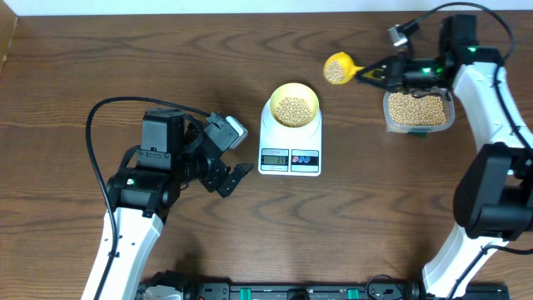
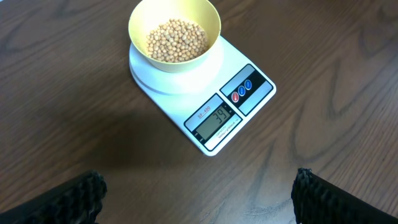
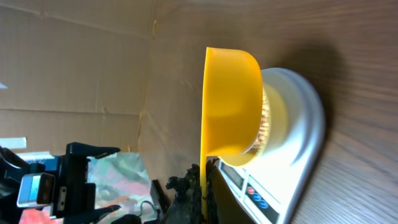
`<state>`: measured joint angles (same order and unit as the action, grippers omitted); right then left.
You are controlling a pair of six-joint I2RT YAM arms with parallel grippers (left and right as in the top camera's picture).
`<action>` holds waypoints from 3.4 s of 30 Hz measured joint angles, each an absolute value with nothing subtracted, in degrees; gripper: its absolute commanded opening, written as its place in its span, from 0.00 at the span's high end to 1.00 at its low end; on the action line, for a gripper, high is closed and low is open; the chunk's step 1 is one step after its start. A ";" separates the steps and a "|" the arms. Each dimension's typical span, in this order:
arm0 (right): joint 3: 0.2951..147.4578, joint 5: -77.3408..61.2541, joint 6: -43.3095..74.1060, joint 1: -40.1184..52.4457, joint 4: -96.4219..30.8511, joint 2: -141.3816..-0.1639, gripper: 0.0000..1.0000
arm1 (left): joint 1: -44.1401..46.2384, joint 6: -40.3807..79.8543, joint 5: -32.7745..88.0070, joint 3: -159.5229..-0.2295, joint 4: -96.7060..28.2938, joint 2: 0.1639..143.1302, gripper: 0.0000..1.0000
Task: Scoop item into bowl and weigh 50g on scale
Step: 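Carry the filled scoop left over the yellow bowl, then tip the scoop to pour soybeans into the yellow bowl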
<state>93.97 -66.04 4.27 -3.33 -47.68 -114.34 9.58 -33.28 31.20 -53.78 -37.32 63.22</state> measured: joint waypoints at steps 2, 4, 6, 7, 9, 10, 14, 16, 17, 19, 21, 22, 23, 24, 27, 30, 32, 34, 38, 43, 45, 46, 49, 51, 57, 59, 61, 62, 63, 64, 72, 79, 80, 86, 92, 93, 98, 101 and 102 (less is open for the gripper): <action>93.97 -66.04 6.07 -1.63 -46.70 -114.34 0.98 | 9.58 -33.28 31.20 -53.78 -37.32 63.22 0.02; 93.97 -65.84 7.31 0.10 -46.63 -114.34 0.98 | 9.58 -33.30 31.20 -53.78 -37.34 63.22 0.02; 94.02 -64.77 8.32 1.72 -46.61 -114.34 0.99 | 9.58 -33.28 31.20 -53.78 -37.32 63.22 0.02; 94.08 -64.18 8.69 2.61 -46.50 -114.34 0.98 | 9.58 -33.30 31.20 -53.78 -37.32 63.22 0.02; 94.32 -62.98 9.26 4.56 -46.13 -114.34 0.99 | 9.58 -33.30 31.20 -53.78 -37.32 63.22 0.02; 94.56 -62.48 9.54 5.34 -46.11 -114.34 0.99 | 9.58 -33.30 31.20 -53.78 -37.32 63.22 0.03; 95.48 -60.82 10.61 7.90 -46.09 -114.34 0.98 | 9.58 -33.28 31.20 -53.78 -37.32 63.22 0.02; 95.68 -60.10 11.09 8.60 -46.15 -114.34 0.98 | 9.58 -33.28 31.20 -53.78 -37.34 63.22 0.02; 95.83 -59.57 11.16 8.88 -46.48 -114.34 0.99 | 9.58 -33.28 31.20 -53.78 -37.32 63.22 0.02; 96.20 -58.13 11.42 9.17 -47.77 -114.34 0.98 | 9.58 -33.28 31.20 -53.78 -37.32 63.22 0.02; 97.19 -55.96 11.35 9.54 -50.22 -114.34 0.98 | 9.58 -33.28 31.20 -53.78 -37.32 63.22 0.03; 97.80 -55.00 11.27 9.63 -51.48 -114.34 0.98 | 9.58 -33.28 31.20 -53.78 -37.32 63.22 0.02; 98.59 -53.89 11.11 9.82 -52.88 -114.34 0.98 | 9.58 -33.28 31.20 -53.78 -37.32 63.22 0.03; 99.29 -52.97 10.87 9.93 -54.02 -114.34 0.99 | 9.58 -33.28 31.20 -53.78 -37.32 63.22 0.02; 102.19 -49.69 9.69 10.46 -58.15 -114.34 0.99 | 9.58 -33.28 31.20 -53.78 -37.34 63.22 0.02; 105.25 -45.56 7.79 11.62 -62.87 -114.34 0.99 | 9.58 -33.28 31.20 -53.78 -37.34 63.22 0.03; 106.76 -43.03 6.70 12.78 -64.58 -114.34 0.99 | 9.58 -33.28 31.20 -53.78 -37.32 63.22 0.03; 107.44 -40.97 6.13 13.80 -65.43 -114.34 0.99 | 9.58 -33.28 31.20 -53.78 -37.34 63.22 0.02; 107.79 -37.26 5.26 15.75 -65.71 -114.34 0.99 | 9.58 -33.28 31.20 -53.78 -37.34 63.22 0.02; 107.81 -31.27 3.64 17.56 -65.69 -114.34 0.99 | 9.58 -33.28 31.20 -53.78 -37.34 63.22 0.02; 107.81 -29.19 2.68 18.35 -65.45 -114.34 0.99 | 9.58 -33.28 31.20 -53.78 -37.34 63.22 0.02; 107.81 -28.32 2.24 18.85 -65.30 -114.34 0.99 | 9.58 -33.30 31.20 -53.78 -37.32 63.22 0.02; 107.83 -25.87 1.10 20.21 -64.73 -114.34 0.99 | 9.58 -33.28 31.20 -53.78 -37.32 63.22 0.02; 107.83 -24.25 0.27 21.10 -64.16 -114.34 0.99 | 9.58 -33.30 31.20 -53.78 -37.32 63.22 0.02; 107.83 -19.86 -1.63 22.79 -63.77 -114.34 0.99 | 9.58 -33.28 31.20 -53.78 -37.32 63.22 0.02; 107.83 -18.65 -2.17 23.11 -63.75 -114.34 0.99 | 9.58 -33.28 31.20 -53.78 -37.32 63.22 0.02; 107.83 -17.34 -2.59 23.40 -63.59 -114.34 0.99 | 9.58 -33.28 31.20 -53.78 -37.32 63.22 0.02; 107.83 -16.91 -2.83 23.49 -63.53 -114.34 0.99 | 9.58 -33.28 31.20 -53.78 -37.32 63.22 0.02; 107.83 -16.47 -3.14 23.64 -63.42 -114.34 0.99 | 9.58 -33.28 31.20 -53.78 -37.32 63.22 0.02; 107.83 -16.08 -3.36 23.79 -63.22 -114.34 0.99 | 9.58 -33.30 31.20 -53.78 -37.32 63.22 0.02; 107.83 -15.03 -4.27 24.23 -61.84 -114.34 0.99 | 9.58 -33.28 31.20 -53.78 -37.32 63.22 0.02; 107.83 -14.72 -4.49 24.23 -61.14 -114.34 0.99 | 9.58 -33.28 31.20 -53.78 -37.32 63.22 0.02; 107.83 -14.70 -4.51 24.23 -61.10 -114.34 0.99 | 9.58 -33.28 31.20 -53.78 -37.32 63.22 0.02; 107.83 -14.94 -4.62 24.23 -61.06 -114.34 0.99 | 9.58 -33.28 31.20 -53.78 -37.32 63.22 0.03; 107.83 -15.40 -4.62 24.23 -60.99 -114.34 0.99 | 9.58 -33.28 31.20 -53.78 -37.32 63.22 0.02; 107.83 -15.53 -4.64 24.23 -60.99 -114.34 0.99 | 9.58 -33.28 31.20 -53.78 -37.32 63.22 0.03; 107.83 -18.37 -4.64 24.08 -60.90 -114.34 0.99 | 9.58 -33.28 31.20 -53.78 -37.32 63.22 0.02; 107.83 -21.30 -4.62 23.53 -60.86 -114.34 0.99 | 9.58 -33.28 31.20 -53.78 -37.32 63.22 0.02; 107.83 -22.11 -4.62 23.27 -60.84 -114.34 0.99 | 9.58 -33.30 31.20 -53.78 -37.32 63.22 0.02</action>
<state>107.83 -22.11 -4.62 23.27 -60.84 -114.34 9.58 -33.30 31.20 -53.78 -37.32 63.22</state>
